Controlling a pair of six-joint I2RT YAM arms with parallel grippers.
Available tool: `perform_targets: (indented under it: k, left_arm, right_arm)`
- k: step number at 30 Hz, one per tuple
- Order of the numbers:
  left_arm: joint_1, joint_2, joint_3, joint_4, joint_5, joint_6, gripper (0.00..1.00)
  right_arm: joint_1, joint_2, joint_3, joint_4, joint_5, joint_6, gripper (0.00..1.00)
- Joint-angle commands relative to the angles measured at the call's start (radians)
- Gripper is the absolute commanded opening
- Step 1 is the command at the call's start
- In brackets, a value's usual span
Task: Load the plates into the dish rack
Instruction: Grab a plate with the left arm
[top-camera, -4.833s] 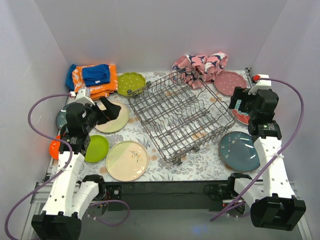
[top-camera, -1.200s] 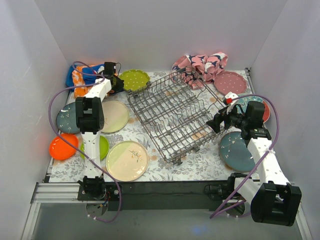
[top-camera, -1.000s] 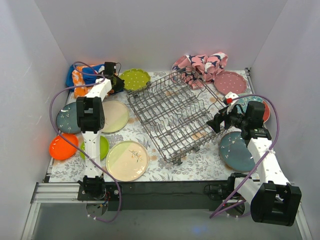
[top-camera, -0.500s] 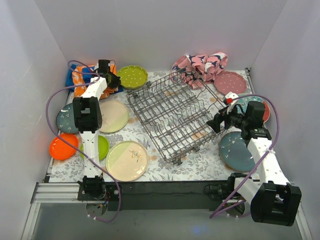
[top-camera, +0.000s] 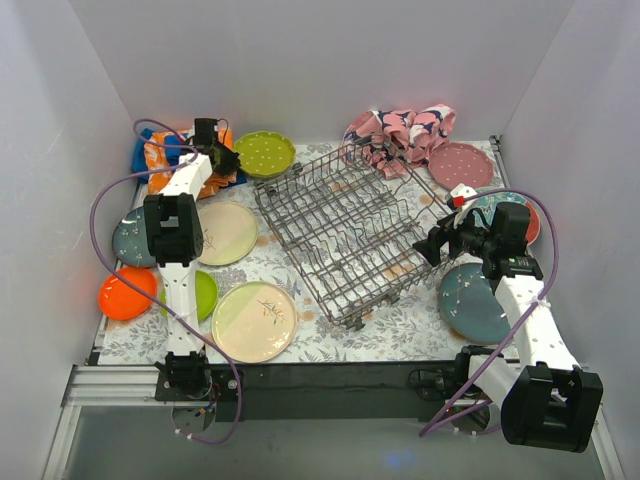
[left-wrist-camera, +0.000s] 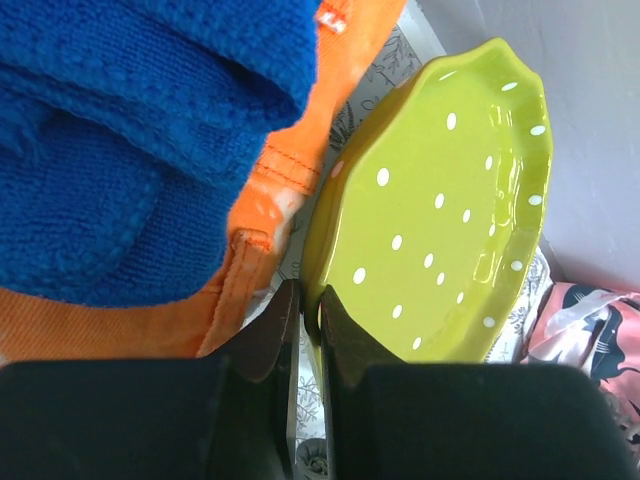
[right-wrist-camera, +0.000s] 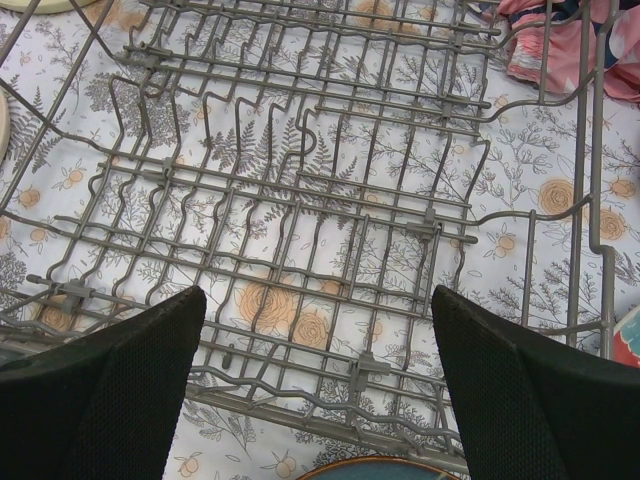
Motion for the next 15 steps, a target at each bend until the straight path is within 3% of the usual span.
perform_targets:
  k: [1, 15]
  left_arm:
    - [0.007, -0.18, 0.037, 0.119, 0.062, -0.021, 0.0]
    - [0.037, -0.244, 0.026, 0.127, 0.072, -0.027, 0.0]
  right_arm:
    - [-0.007, -0.001, -0.001, 0.039, -0.023, 0.003, 0.98]
    - [-0.007, 0.0, -0.003, 0.041, -0.038, 0.003, 0.99]
